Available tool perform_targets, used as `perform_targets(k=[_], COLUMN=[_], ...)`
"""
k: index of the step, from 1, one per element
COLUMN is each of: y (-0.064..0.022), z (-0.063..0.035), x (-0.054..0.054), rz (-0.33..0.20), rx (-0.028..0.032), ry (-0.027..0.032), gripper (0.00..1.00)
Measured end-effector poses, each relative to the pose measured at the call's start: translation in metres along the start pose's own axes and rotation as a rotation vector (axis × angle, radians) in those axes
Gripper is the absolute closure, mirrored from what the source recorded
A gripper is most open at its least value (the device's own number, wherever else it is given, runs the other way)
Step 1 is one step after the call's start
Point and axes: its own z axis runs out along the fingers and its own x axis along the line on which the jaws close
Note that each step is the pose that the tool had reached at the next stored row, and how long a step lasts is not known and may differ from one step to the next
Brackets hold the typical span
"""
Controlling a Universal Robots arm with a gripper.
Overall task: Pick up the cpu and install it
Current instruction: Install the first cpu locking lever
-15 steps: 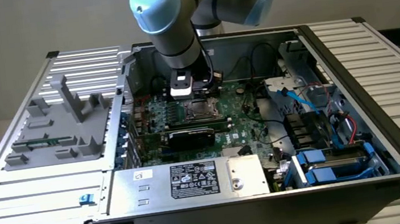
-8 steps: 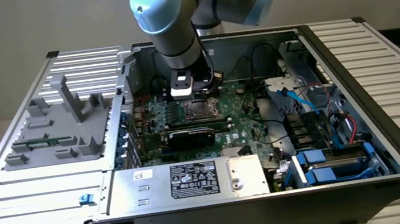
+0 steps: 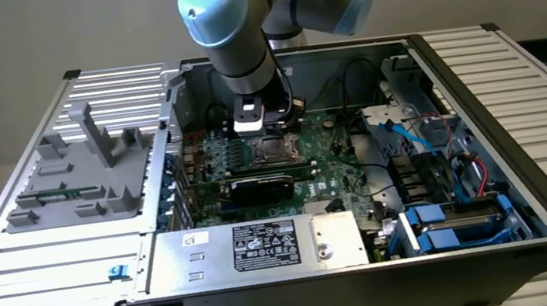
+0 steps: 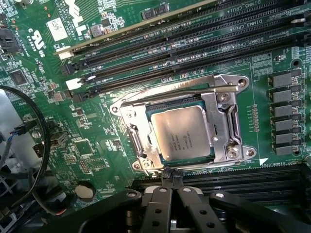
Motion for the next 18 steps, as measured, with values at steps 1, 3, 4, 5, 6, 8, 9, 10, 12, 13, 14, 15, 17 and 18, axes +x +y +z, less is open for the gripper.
perform_targets(k=[1, 3, 4, 5, 6, 8, 9, 10, 12, 13, 14, 15, 17, 18], y=[0.0001, 0.0001, 0.0001, 0.0001, 0.0001, -0.0001, -0.0002, -0.0002, -0.0002, -0.0001, -0.0001, -0.0001, -0.0001, -0.0002], z=[0.0000, 0.0000, 0.0000, 0.0000, 0.0000, 0.0002, 0.0003, 0.0004, 0.0007, 0.0009, 0.0011, 0.0012, 0.0015, 0.0017], x=[0.0000, 0.0001, 0.0002, 0.0003, 0.0005, 0.0012, 0.0015, 0.0016, 0.0016, 0.0015, 0.0015, 0.0015, 0.0014, 0.0013], rz=[0.000, 0.000, 0.000, 0.000, 0.000, 0.000, 0.000, 0.000, 0.001, 0.001, 0.001, 0.001, 0.002, 0.002], rx=[0.0000, -0.0001, -0.0001, -0.0001, -0.0002, 0.0001, 0.0004, 0.0007, 0.0018, 0.0023, 0.0029, 0.0035, 0.0055, 0.0069], ry=[0.0000, 0.0000, -0.0001, -0.0001, -0.0002, -0.0002, -0.0001, -0.0001, -0.0003, -0.0005, -0.0007, -0.0009, -0.0014, -0.0016], gripper=[0.89, 0.89, 0.89, 0.89, 0.89, 0.89, 0.89, 0.89, 0.89, 0.89, 0.89, 0.89, 0.89, 0.89])
